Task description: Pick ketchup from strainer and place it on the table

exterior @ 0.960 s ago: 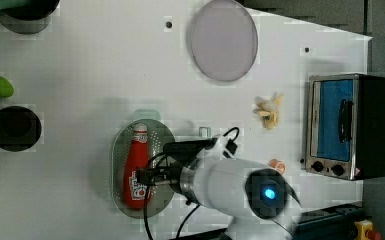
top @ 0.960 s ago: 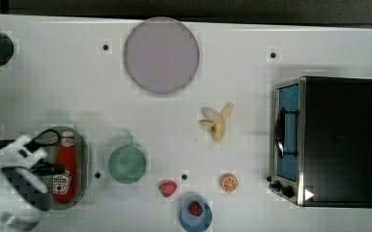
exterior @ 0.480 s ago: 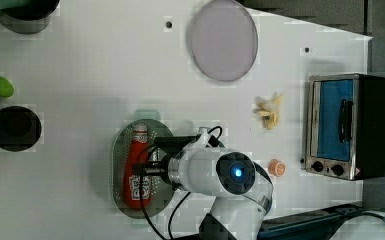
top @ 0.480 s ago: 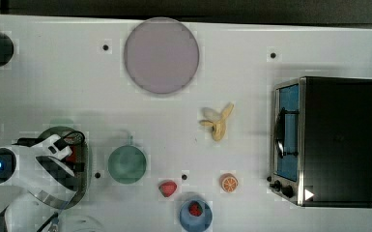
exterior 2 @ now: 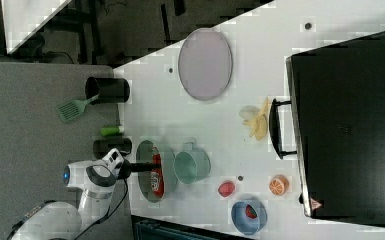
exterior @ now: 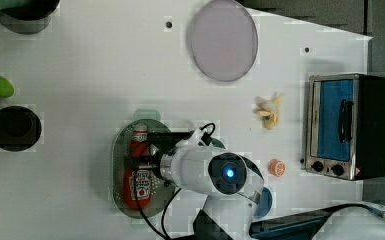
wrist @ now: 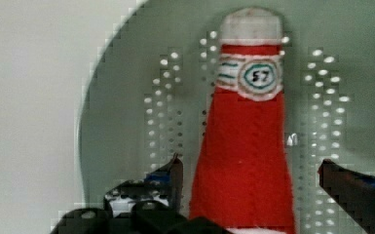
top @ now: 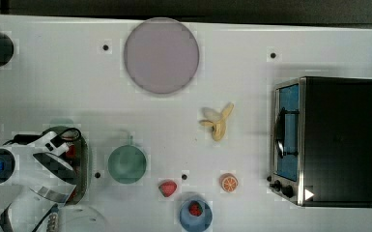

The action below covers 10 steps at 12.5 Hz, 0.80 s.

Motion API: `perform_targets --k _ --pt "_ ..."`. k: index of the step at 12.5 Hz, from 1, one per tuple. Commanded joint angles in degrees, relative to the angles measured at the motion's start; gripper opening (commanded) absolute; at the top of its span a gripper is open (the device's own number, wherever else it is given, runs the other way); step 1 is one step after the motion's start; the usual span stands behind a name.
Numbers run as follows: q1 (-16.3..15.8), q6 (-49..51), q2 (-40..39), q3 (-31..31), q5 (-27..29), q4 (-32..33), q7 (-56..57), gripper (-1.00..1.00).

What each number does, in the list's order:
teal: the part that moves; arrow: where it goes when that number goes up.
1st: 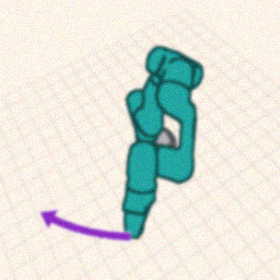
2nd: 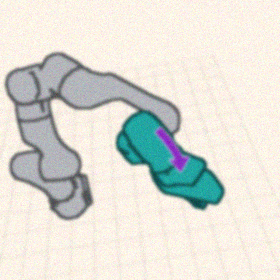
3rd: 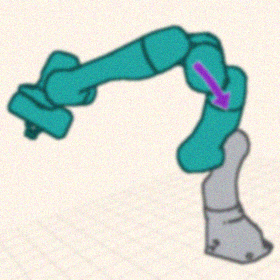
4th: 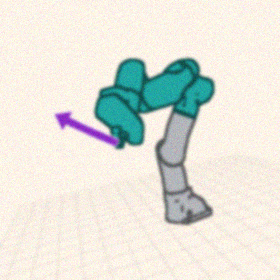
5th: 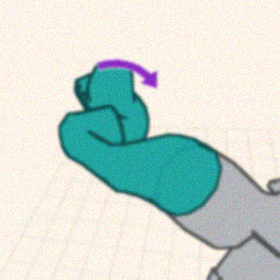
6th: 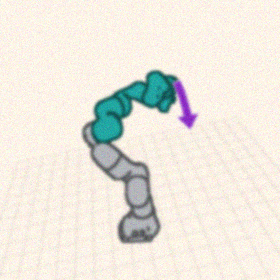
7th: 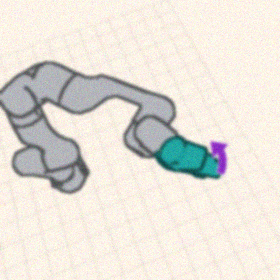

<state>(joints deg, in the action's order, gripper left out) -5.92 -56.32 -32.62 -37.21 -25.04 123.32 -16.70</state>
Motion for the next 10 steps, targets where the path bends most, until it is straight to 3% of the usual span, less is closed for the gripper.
perform_targets --k 1,2,5,10 --pt "-1.4 -1.4 -2.0 1.0 -0.1 -1.0 -4.2 0.42" --pt "-1.4 -1.3 -1.8 1.0 -0.1 -0.9 -4.2 0.21" --pt "-0.1 3.5 1.7 -0.9 1.2 -0.5 -4.2 0.21" --pt "6.0 10.8 12.5 -10.5 17.0 -2.5 -2.9 0.21"
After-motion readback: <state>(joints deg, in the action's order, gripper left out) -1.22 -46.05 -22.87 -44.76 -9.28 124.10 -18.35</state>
